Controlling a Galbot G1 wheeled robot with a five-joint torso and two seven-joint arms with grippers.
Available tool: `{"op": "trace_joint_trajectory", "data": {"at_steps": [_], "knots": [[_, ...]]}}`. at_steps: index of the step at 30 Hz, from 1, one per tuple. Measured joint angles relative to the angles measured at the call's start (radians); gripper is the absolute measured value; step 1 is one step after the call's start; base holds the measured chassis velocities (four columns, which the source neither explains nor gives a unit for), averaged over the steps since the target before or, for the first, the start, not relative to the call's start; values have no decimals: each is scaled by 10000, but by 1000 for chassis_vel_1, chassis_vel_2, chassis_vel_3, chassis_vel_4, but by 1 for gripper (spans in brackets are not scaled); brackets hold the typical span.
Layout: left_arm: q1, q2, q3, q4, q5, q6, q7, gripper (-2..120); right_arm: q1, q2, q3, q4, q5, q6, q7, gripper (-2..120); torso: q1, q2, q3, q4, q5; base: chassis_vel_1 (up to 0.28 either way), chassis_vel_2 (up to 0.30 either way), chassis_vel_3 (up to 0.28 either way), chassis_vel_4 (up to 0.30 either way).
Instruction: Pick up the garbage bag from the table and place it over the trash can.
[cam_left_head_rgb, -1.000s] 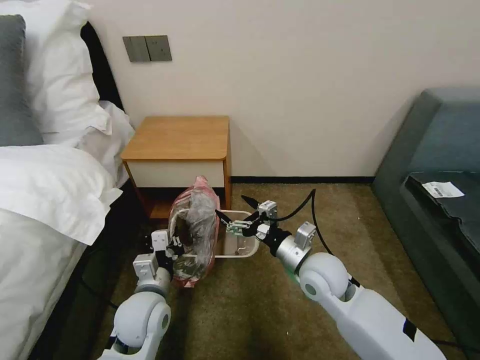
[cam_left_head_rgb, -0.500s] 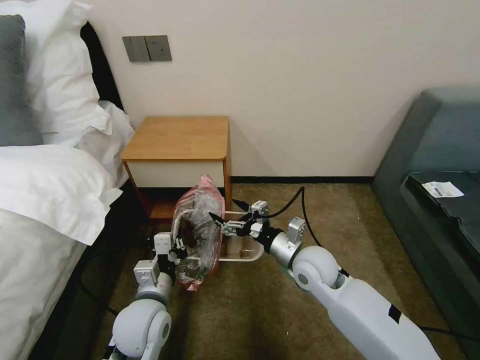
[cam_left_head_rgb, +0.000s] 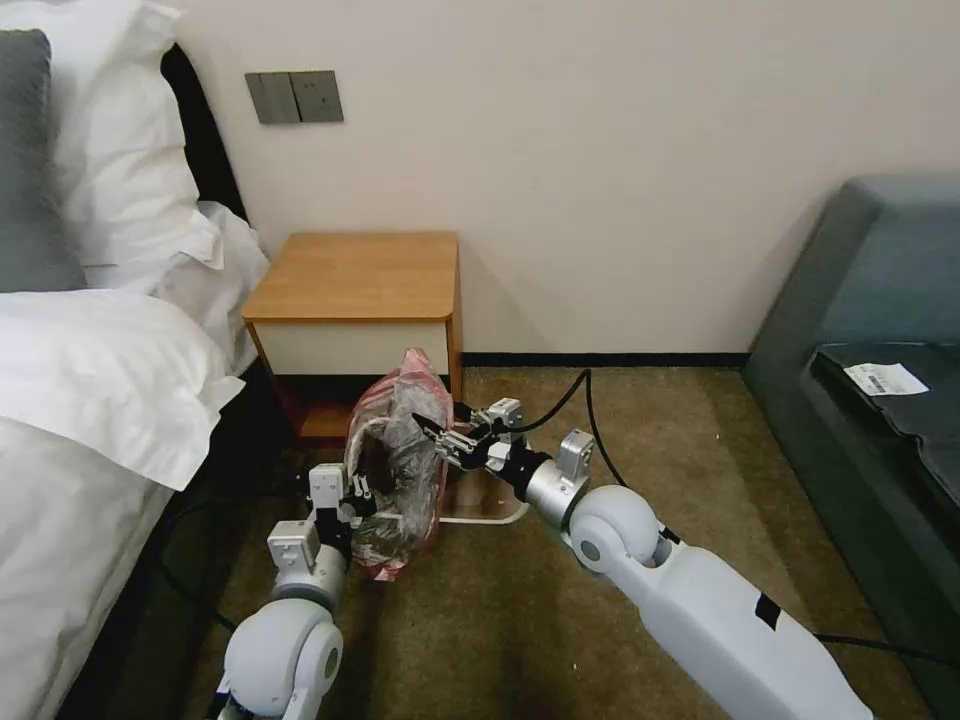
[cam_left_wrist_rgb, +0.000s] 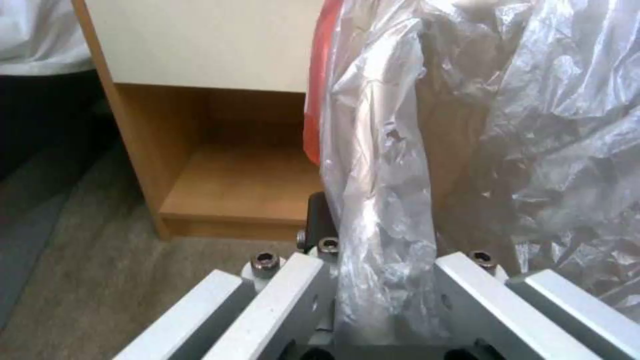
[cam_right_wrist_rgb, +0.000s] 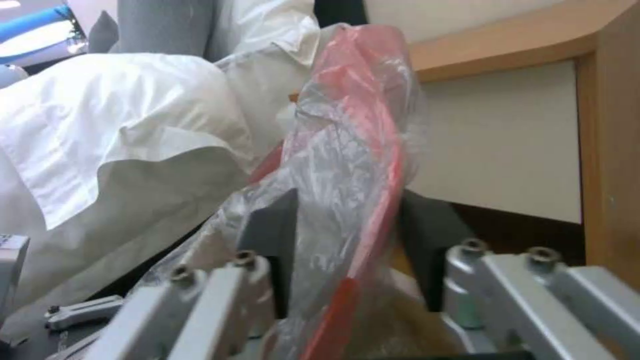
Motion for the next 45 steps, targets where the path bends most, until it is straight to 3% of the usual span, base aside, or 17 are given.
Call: {"op": "trace_joint_trajectory", "data": {"at_steps": [2, 10, 45], "knots": [[-7, 0, 0, 0, 0, 2, -4, 0, 0, 0, -1, 1, -13, 15, 10, 33, 0, 0, 0, 0, 0, 0, 0, 0, 0], [-91, -3, -4, 44, -7, 12, -35, 0, -35, 13, -5, 19, -150, 122, 99, 0, 0, 0, 0, 0, 0, 0, 0, 0, 0], [-414, 3, -277, 122, -402, 50, -227, 0, -301, -275, 486, 137, -787, 632, 144, 0, 1, 0, 0, 0, 0, 0, 0, 0, 0]]}}
